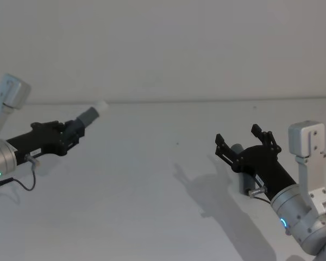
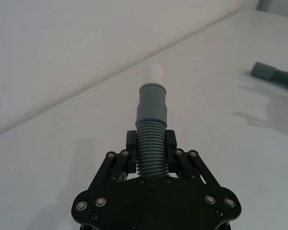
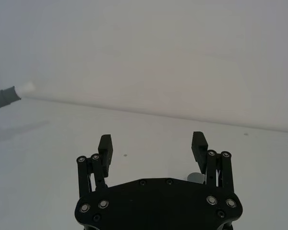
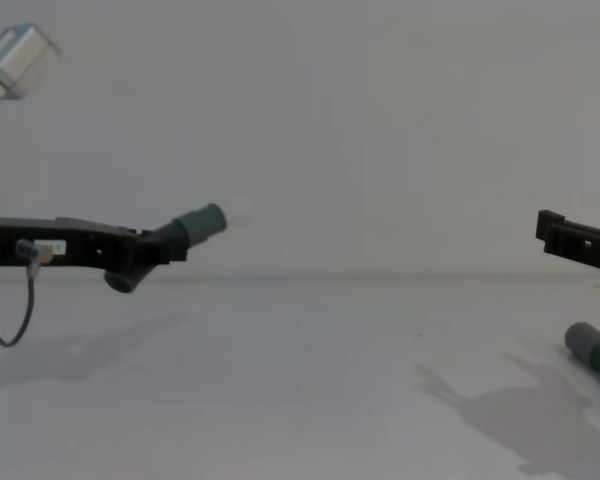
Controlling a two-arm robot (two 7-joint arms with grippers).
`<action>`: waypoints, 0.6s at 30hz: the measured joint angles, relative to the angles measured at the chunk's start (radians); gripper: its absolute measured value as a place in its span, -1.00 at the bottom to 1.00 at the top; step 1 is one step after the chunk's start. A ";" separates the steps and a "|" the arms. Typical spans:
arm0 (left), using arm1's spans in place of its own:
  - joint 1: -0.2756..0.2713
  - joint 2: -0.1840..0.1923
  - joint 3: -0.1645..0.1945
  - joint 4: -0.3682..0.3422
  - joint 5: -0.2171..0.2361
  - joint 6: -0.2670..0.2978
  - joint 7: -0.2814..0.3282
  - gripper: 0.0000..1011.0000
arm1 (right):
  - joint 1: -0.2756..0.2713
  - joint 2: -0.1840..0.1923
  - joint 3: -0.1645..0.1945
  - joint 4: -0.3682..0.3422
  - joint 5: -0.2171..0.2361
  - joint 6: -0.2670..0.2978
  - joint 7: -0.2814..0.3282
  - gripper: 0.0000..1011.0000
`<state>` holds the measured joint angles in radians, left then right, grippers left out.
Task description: Use both hands to pick up one end of the pipe from the table, align the ends, and insert them.
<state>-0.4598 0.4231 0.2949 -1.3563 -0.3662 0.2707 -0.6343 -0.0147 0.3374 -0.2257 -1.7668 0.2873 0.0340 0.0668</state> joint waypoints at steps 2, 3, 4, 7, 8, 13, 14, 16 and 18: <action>-0.006 0.002 0.010 0.007 0.003 -0.005 -0.012 -0.39 | 0.000 0.000 0.001 0.000 0.000 0.000 0.000 0.98; -0.010 0.004 0.019 0.011 0.006 -0.009 -0.022 -0.39 | 0.000 0.000 0.001 0.000 0.000 0.000 0.000 0.98; -0.012 0.005 0.023 0.013 0.007 -0.011 -0.027 -0.39 | 0.000 0.002 0.003 0.000 -0.001 0.001 0.000 0.98; -0.019 0.009 0.039 0.019 0.011 -0.018 -0.045 -0.39 | -0.002 0.007 0.010 0.000 -0.001 0.008 0.002 0.98; -0.022 0.011 0.045 0.021 0.012 -0.022 -0.051 -0.39 | -0.002 0.008 0.012 0.000 -0.001 0.009 0.002 0.98; -0.028 0.014 0.064 0.024 0.016 -0.033 -0.069 -0.39 | -0.007 0.021 0.031 -0.004 0.000 0.034 0.005 0.98; -0.028 0.014 0.066 0.024 0.017 -0.035 -0.071 -0.39 | -0.008 0.024 0.035 -0.006 0.001 0.038 0.005 0.98; -0.030 0.016 0.073 0.024 0.018 -0.041 -0.077 -0.39 | -0.010 0.027 0.042 -0.009 0.002 0.050 0.005 0.98; -0.031 0.017 0.078 0.024 0.019 -0.046 -0.080 -0.39 | -0.012 0.035 0.056 -0.017 0.005 0.069 0.004 0.98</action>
<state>-0.4910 0.4398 0.3730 -1.3320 -0.3469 0.2250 -0.7139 -0.0271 0.3719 -0.1700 -1.7835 0.2920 0.1031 0.0708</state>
